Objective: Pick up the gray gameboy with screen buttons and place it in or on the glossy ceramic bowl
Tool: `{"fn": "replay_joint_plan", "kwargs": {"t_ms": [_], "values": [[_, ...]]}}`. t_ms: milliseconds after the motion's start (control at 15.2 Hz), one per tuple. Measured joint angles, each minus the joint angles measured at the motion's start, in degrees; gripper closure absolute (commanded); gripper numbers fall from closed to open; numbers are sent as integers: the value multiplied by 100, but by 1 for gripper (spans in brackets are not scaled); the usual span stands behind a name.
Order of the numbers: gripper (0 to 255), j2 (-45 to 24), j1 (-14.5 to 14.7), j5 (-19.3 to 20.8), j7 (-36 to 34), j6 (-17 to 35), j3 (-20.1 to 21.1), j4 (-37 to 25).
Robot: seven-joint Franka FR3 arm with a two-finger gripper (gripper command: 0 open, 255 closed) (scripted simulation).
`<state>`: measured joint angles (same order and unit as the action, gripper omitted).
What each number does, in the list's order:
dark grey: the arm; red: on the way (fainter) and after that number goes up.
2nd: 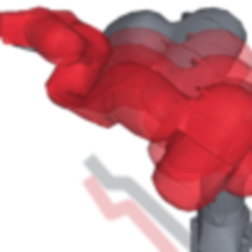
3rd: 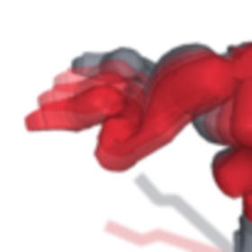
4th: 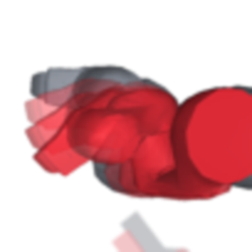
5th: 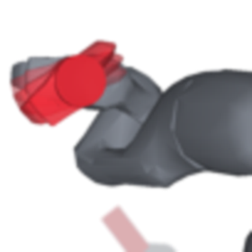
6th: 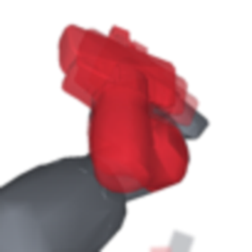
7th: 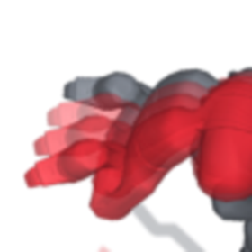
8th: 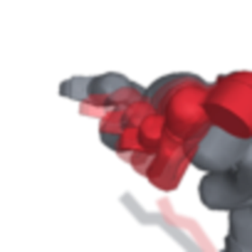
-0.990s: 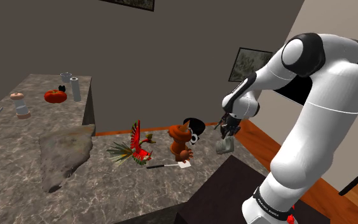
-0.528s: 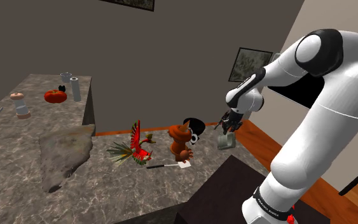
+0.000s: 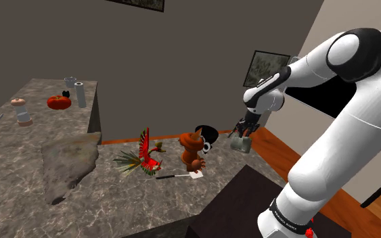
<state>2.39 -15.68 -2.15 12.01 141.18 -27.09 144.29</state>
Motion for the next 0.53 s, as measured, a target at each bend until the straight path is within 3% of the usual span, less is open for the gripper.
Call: {"fn": "replay_joint_plan", "kwargs": {"t_ms": [528], "values": [[255, -1299, 132, -746, 109, -675, 236, -1831]]}}
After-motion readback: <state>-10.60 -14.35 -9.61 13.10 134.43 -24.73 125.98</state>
